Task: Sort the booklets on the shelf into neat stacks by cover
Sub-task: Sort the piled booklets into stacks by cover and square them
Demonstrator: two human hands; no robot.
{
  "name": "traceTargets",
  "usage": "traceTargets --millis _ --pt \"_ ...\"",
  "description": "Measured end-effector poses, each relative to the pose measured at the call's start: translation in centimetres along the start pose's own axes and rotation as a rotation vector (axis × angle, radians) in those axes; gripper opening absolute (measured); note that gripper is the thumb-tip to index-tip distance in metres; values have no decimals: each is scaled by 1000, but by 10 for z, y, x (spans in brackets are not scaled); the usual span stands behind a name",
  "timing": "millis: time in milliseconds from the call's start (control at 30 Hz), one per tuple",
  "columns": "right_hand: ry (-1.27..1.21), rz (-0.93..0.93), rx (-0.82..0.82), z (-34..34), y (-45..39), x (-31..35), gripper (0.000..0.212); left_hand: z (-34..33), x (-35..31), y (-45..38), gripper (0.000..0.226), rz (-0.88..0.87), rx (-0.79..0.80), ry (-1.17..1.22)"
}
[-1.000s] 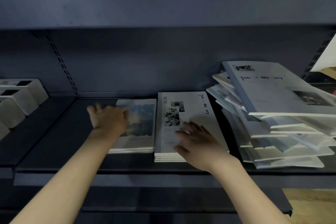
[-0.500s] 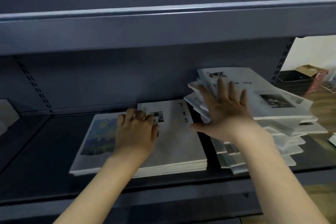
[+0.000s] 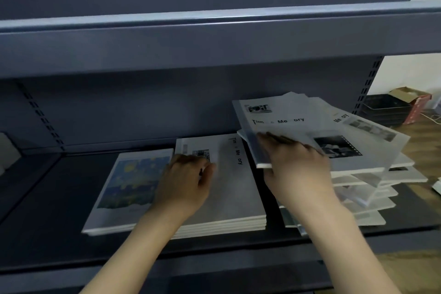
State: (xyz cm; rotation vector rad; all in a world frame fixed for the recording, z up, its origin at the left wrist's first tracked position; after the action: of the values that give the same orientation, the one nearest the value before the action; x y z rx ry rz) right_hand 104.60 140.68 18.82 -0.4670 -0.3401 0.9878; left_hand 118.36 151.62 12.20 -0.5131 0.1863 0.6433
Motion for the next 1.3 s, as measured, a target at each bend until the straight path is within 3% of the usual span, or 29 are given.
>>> traceTargets --millis 167,233,333,400,467,567,667,733,833,967,1067,1200,1300 --pt "-258 -14 -197 -7 6 17 74 15 0 -5 56 -44 -134 -50" --pt "-313 11 -221 -5 10 32 65 21 4 -7 62 96 -104 254" --pt "-345 98 -240 -5 19 57 48 16 15 -11 66 465 80 815" --pt "-381 166 -230 -11 27 72 43 16 14 -12 73 534 209 1126" --pt "-402 238 -267 -15 37 89 38 24 19 -14 71 540 227 1380" --pt "-446 283 -268 -21 47 110 49 28 41 -9 52 602 164 1307" --pt "-433 327 -197 -27 51 121 41 28 59 0 33 681 74 1175" --pt "-398 386 -36 -41 51 121 45 26 66 7 33 721 43 1188" --pt "-289 478 264 -53 46 109 87 28 74 13 30 738 3 1207" --pt "-404 351 491 -38 21 68 92 27 72 9 17 726 33 1246" --pt "-523 205 468 -20 4 39 82 24 69 5 15 748 47 1284" --pt "-227 110 353 -10 -17 -9 79 15 56 1 16 722 50 1336" --pt "-130 55 451 -5 -10 -41 88 10 46 0 16 709 42 1353"
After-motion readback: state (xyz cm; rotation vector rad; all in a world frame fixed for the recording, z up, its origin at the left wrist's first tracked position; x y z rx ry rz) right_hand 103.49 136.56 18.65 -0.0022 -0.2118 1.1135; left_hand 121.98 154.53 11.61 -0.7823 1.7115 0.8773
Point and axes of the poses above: each hand's wrist, its own y-axis away from the middle knuckle, its own z-axis out of the back of the hand, x = y × z, the point moved 7 cm from there along -y, towards the middle knuckle, and after that the axes turned 1 degree about -x, right-handed, at the moved point
